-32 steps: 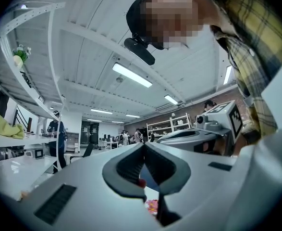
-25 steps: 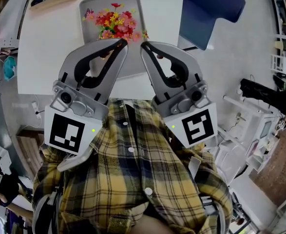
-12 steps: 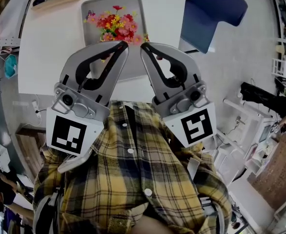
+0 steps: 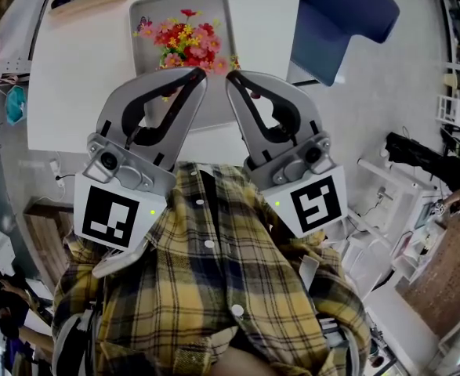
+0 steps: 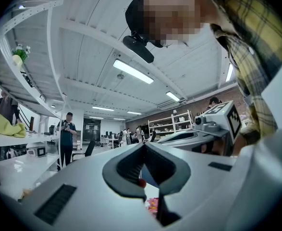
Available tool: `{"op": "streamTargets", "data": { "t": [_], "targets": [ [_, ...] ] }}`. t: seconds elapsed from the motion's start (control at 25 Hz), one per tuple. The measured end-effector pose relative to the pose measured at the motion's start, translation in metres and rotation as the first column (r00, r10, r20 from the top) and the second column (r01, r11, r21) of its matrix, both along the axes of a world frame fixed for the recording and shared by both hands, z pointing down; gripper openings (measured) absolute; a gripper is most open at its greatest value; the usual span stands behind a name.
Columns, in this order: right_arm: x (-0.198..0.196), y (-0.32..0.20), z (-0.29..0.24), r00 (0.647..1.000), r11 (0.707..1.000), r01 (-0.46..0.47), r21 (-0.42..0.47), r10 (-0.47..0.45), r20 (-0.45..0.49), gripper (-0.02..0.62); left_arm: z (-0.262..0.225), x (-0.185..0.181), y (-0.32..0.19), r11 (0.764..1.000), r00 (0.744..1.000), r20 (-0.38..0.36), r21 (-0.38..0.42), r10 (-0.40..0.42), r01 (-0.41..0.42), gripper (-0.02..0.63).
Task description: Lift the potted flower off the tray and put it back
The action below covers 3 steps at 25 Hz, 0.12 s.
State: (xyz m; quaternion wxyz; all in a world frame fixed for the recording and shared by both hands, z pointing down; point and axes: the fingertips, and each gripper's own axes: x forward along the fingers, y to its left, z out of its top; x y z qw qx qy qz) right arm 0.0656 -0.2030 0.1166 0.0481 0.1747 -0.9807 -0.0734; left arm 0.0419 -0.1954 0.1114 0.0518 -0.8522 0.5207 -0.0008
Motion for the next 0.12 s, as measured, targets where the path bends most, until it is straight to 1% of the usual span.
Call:
{"op": "streamTargets", "data": {
  "t": [0.12],
  "targets": [
    [0.0002,0.0,-0.0006,1.0,1.0,0.002,-0.002,-0.002,0.001,-0.002,0.0,0.0004,-0.0001,1.0,1.0,-0.002,-0.003,-0.001,0.001,0.009]
  ]
}}
